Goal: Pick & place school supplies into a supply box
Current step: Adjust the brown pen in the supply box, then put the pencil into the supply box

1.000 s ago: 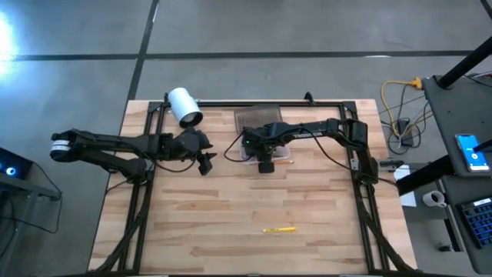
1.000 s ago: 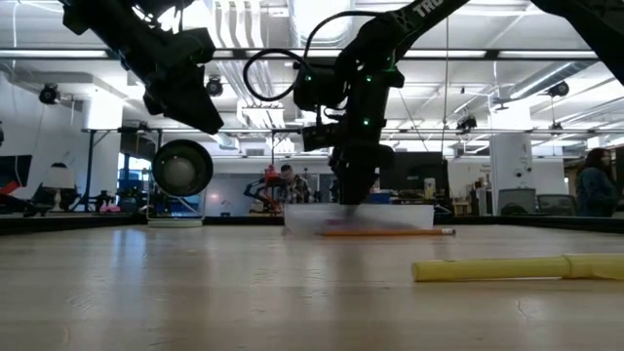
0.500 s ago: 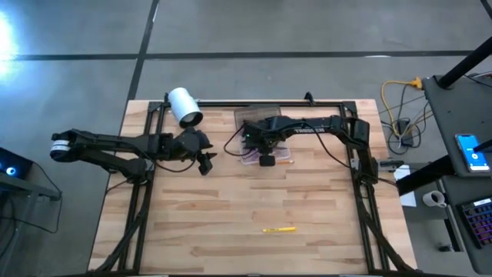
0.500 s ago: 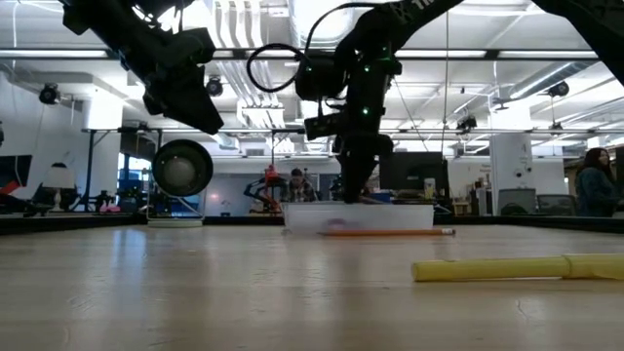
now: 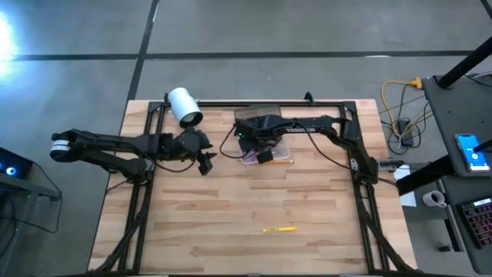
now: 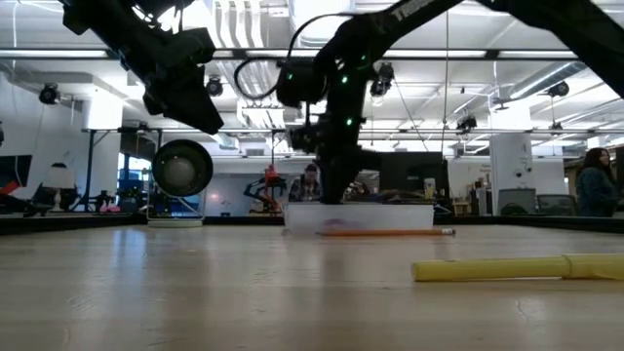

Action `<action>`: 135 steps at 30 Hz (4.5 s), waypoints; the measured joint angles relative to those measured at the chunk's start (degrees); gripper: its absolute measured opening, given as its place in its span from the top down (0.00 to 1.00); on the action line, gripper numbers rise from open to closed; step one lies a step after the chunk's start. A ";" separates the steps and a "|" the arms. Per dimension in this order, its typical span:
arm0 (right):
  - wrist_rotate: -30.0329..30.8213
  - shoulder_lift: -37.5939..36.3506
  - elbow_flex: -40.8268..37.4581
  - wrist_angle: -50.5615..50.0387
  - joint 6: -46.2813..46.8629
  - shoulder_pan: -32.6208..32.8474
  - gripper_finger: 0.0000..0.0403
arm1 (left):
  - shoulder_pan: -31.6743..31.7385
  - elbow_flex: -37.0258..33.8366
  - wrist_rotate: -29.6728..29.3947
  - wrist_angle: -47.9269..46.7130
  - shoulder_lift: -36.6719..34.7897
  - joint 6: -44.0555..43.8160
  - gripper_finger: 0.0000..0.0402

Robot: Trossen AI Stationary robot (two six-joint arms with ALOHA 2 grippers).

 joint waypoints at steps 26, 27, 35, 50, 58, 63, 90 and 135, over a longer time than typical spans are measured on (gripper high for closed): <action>-0.20 2.83 9.25 -6.59 7.92 0.28 0.59 | 0.00 0.00 0.02 0.00 0.00 0.00 0.59; -0.21 1.90 9.25 -6.90 9.01 0.54 0.58 | 0.00 0.00 0.02 0.00 0.00 0.00 0.59; -5.05 -6.41 5.72 -8.41 18.78 3.96 0.57 | 0.00 0.00 0.09 0.02 0.00 0.02 0.59; -4.68 -23.56 -22.81 -2.12 40.99 14.22 0.61 | -0.02 -0.02 0.22 0.02 -0.02 1.34 0.59; -5.13 -21.66 -29.88 2.37 42.95 13.95 0.61 | -0.02 -0.02 0.59 -0.02 -0.02 1.38 0.59; -4.86 -21.05 -32.57 3.91 41.10 12.96 0.60 | 0.00 -0.02 0.59 -0.01 -0.02 1.38 0.59; -3.18 -16.39 -31.52 7.44 28.54 5.51 0.60 | 0.02 -0.02 0.50 0.00 -0.02 0.96 0.59; -13.65 -15.76 -28.65 1.36 33.72 9.87 0.97 | 0.02 -0.02 0.55 -0.02 -0.02 -0.15 0.59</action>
